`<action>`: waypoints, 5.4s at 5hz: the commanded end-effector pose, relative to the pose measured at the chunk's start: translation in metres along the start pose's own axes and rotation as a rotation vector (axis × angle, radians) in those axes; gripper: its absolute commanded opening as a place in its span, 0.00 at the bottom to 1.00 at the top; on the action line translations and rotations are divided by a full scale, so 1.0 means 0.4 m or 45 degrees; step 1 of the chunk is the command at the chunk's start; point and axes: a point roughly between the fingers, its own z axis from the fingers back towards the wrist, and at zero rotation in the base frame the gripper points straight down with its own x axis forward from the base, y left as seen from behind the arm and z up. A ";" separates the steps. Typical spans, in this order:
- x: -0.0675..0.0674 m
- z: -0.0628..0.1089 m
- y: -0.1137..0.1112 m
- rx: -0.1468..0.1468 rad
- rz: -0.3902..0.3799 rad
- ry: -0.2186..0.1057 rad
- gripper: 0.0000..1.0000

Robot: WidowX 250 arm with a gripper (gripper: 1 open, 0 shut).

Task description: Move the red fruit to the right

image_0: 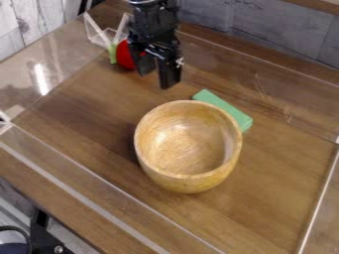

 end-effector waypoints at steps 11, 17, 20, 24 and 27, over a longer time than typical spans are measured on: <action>0.036 0.044 0.009 0.144 0.102 0.027 1.00; 0.039 0.025 0.012 0.154 0.137 0.070 1.00; 0.029 0.043 0.045 0.164 0.178 0.047 1.00; 0.039 0.061 0.105 0.153 0.199 0.003 1.00; 0.028 0.038 0.115 0.119 0.177 0.011 1.00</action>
